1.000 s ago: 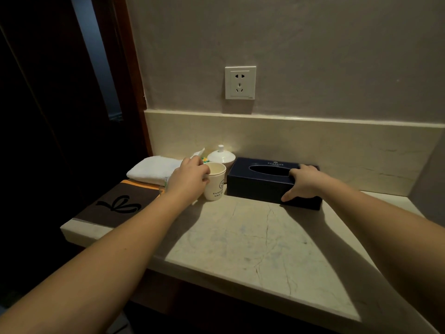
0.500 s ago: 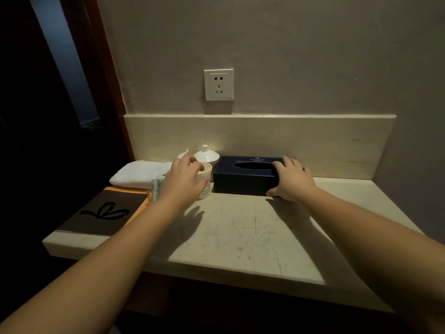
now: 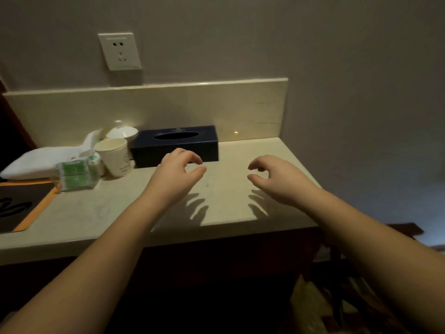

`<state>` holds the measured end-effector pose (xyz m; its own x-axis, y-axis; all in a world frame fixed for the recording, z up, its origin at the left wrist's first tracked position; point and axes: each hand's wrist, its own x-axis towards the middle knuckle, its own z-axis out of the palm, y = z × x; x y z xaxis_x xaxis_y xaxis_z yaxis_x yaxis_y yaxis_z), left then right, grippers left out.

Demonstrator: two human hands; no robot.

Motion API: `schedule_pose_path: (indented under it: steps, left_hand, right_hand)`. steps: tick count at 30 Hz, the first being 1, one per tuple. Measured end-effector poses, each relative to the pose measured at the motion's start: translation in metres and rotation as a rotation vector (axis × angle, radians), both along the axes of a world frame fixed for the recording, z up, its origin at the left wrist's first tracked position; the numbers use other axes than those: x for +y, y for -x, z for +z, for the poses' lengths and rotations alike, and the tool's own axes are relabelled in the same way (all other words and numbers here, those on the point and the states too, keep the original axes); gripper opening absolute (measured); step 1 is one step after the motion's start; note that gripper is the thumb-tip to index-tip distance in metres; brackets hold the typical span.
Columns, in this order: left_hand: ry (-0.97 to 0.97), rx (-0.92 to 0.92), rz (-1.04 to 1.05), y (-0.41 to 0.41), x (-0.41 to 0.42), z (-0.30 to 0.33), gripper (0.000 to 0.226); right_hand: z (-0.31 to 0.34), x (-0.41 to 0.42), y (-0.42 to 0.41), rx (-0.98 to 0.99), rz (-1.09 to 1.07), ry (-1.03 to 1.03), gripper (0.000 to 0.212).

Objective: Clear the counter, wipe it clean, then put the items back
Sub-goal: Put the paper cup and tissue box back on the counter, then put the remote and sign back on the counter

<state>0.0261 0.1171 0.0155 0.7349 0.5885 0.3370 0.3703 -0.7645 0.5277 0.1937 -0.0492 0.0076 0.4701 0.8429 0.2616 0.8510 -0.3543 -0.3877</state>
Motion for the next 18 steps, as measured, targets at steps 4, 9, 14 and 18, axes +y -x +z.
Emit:
schedule_pose_path:
  steps: [4,9,14,18]
  left_hand:
    - [0.037,0.021,-0.102,-0.043,-0.079,-0.01,0.019]
    - [0.107,0.03,-0.234,-0.087,-0.191,-0.045,0.012]
    - [0.145,0.116,-0.326,-0.127,-0.293,-0.098,0.005]
    - [0.197,0.265,-0.4,-0.152,-0.37,-0.136,0.008]
  right_hand:
    - [-0.021,-0.091,-0.018,-0.015,-0.042,0.015,0.031]
    - [-0.063,-0.221,-0.043,0.068,-0.138,0.086,0.033]
    - [-0.125,-0.343,-0.058,0.193,-0.261,0.162,0.035]
    - [-0.166,-0.428,-0.057,0.311,-0.38,0.182,0.035]
